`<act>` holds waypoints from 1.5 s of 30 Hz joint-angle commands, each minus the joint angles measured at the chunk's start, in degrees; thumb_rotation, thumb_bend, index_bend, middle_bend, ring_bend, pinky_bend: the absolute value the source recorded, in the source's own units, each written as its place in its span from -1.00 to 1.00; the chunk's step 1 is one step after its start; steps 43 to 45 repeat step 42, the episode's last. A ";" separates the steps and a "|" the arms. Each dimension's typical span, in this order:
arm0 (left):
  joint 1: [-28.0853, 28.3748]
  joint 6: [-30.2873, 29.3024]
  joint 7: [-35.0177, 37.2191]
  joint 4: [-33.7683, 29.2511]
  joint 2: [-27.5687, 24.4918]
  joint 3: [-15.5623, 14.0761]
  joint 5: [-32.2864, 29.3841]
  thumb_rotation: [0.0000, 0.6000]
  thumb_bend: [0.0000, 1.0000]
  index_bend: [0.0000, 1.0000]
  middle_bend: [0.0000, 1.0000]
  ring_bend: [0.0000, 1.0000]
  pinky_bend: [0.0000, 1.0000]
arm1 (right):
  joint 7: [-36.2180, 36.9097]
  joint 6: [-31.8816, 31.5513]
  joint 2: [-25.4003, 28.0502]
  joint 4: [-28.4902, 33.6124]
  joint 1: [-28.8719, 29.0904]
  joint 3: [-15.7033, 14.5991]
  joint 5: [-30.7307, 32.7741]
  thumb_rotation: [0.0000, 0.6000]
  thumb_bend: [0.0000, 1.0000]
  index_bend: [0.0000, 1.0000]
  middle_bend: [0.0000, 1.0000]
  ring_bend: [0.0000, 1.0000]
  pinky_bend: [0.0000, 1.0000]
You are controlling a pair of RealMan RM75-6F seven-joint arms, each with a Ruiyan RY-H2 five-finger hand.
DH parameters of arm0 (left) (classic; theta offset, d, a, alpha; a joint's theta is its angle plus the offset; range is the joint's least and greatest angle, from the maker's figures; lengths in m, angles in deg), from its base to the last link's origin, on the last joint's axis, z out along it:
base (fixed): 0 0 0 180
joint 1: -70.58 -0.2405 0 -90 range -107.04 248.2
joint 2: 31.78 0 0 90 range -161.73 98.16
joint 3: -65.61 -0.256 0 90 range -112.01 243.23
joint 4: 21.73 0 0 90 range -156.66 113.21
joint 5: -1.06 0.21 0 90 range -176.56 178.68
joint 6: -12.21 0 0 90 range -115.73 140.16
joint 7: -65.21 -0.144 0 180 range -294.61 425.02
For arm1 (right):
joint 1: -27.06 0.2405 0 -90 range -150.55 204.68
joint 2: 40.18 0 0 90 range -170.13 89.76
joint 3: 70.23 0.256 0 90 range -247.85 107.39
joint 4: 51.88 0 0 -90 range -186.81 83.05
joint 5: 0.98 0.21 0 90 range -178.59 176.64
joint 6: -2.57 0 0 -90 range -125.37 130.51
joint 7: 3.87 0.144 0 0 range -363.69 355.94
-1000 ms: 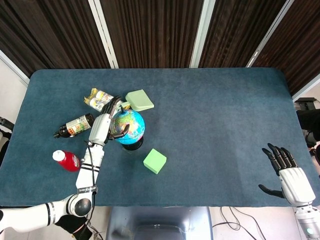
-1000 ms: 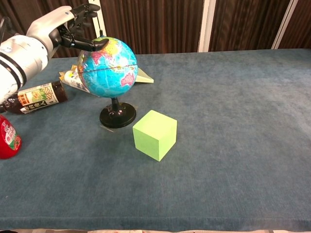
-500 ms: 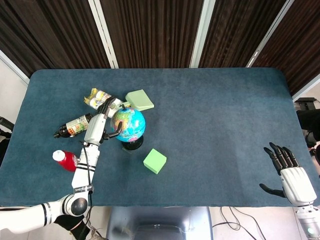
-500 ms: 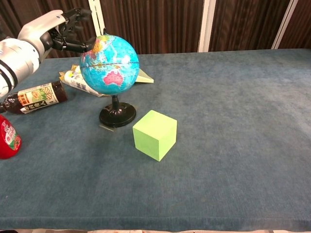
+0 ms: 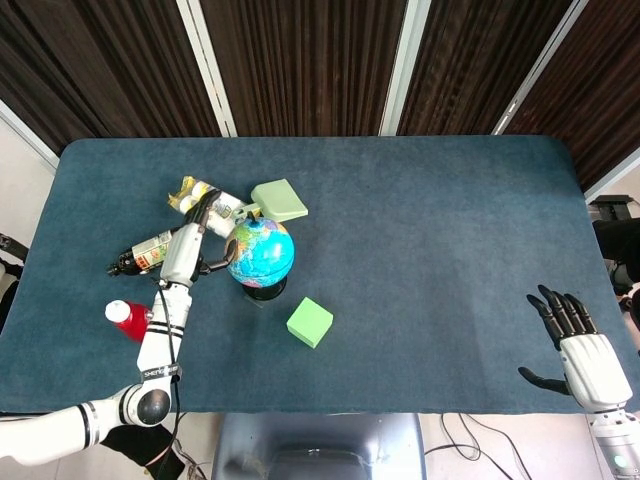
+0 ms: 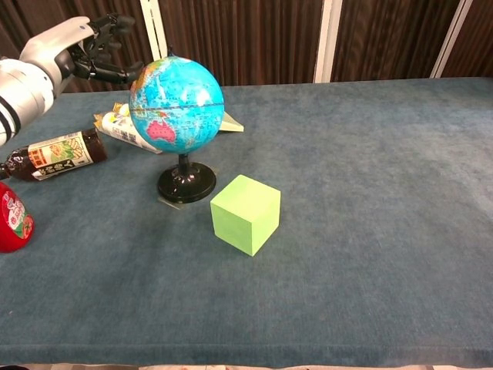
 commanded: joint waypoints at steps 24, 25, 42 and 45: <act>-22.15 -20.62 7.85 -16.50 -19.29 -24.64 37.15 1.00 -0.27 -1.00 -1.00 -1.00 -1.00 | -0.52 -1.96 0.05 0.15 -0.93 -0.93 -2.55 1.00 -0.94 -1.00 -1.00 -1.00 -1.00; -23.21 -21.53 8.35 -15.19 -20.10 -26.28 38.86 1.00 -0.27 -1.00 -1.00 -1.00 -1.00 | -0.58 -1.90 0.03 0.14 -0.91 -0.92 -2.52 1.00 -0.94 -1.00 -1.00 -1.00 -1.00; -36.78 -34.92 2.33 4.83 -19.26 -31.76 43.44 1.00 -0.27 -1.00 -1.00 -1.00 -1.00 | -7.44 1.93 -2.61 1.12 0.27 -0.54 -0.61 1.00 -0.94 -1.00 -1.00 -1.00 -1.00; -36.78 -34.92 2.33 4.83 -19.26 -31.76 43.44 1.00 -0.27 -1.00 -1.00 -1.00 -1.00 | -7.44 1.93 -2.61 1.12 0.27 -0.54 -0.61 1.00 -0.94 -1.00 -1.00 -1.00 -1.00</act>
